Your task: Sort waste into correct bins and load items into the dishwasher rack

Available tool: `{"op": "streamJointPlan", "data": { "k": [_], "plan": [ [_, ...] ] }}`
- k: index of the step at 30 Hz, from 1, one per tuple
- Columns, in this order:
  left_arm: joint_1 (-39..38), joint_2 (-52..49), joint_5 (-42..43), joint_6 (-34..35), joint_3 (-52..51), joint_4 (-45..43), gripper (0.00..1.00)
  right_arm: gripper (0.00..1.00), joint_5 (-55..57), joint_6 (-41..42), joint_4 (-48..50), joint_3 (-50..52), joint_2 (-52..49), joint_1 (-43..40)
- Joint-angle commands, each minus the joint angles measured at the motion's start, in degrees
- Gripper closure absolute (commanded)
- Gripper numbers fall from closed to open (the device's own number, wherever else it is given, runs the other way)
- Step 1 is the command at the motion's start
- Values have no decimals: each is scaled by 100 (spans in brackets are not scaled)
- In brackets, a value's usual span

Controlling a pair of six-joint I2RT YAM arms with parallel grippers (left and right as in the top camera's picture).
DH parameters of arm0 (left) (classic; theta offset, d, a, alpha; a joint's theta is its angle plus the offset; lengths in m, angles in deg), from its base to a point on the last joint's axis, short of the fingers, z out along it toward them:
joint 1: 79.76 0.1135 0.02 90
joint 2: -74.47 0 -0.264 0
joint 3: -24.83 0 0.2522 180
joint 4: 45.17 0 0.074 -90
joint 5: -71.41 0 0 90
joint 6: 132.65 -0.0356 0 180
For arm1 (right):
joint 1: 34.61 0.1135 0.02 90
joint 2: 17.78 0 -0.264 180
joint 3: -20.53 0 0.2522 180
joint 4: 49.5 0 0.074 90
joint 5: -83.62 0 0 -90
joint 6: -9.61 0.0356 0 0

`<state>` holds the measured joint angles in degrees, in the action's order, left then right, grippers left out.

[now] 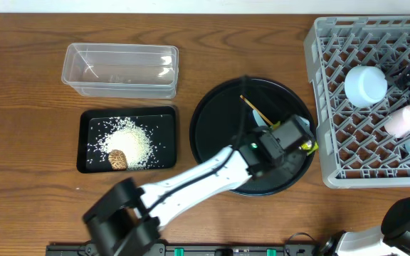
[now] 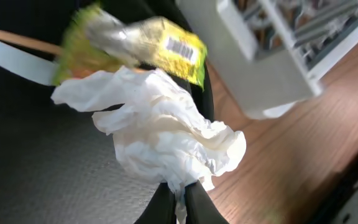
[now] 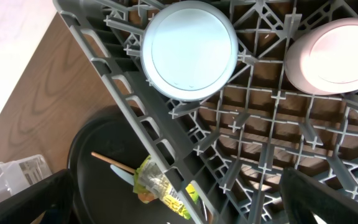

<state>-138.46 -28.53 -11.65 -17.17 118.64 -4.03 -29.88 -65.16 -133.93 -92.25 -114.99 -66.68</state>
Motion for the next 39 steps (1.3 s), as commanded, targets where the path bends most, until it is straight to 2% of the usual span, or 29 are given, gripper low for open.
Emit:
{"op": "streamJointPlan", "data": {
  "k": [1, 7, 12, 20, 27, 33, 39],
  "plan": [
    [378, 262, -13, 9, 0, 195, 94, 1, 17, -92, -2, -87, 98, -22],
    [1222, 560, -11, 9, 0, 564, 94, 1, 20, -94, -2, -87, 98, -22],
    [2072, 763, -190, -166, 0, 461, 93, 1, 17, -92, -2, -87, 98, -22],
    [3687, 713, -1137, -166, 0, -551, 94, 1, 20, -92, -2, -87, 98, -22],
    [4983, 498, -1300, -164, 0, -1342, 94, 1, 17, -94, -2, -87, 98, -22],
    [5587, 83, -1298, -164, 0, -1530, 94, 1, 20, -92, -2, -87, 98, -22],
    [5766, -264, -1300, -164, 0, -1547, 94, 1, 17, -92, -2, -87, 98, -22]
  ]
}}
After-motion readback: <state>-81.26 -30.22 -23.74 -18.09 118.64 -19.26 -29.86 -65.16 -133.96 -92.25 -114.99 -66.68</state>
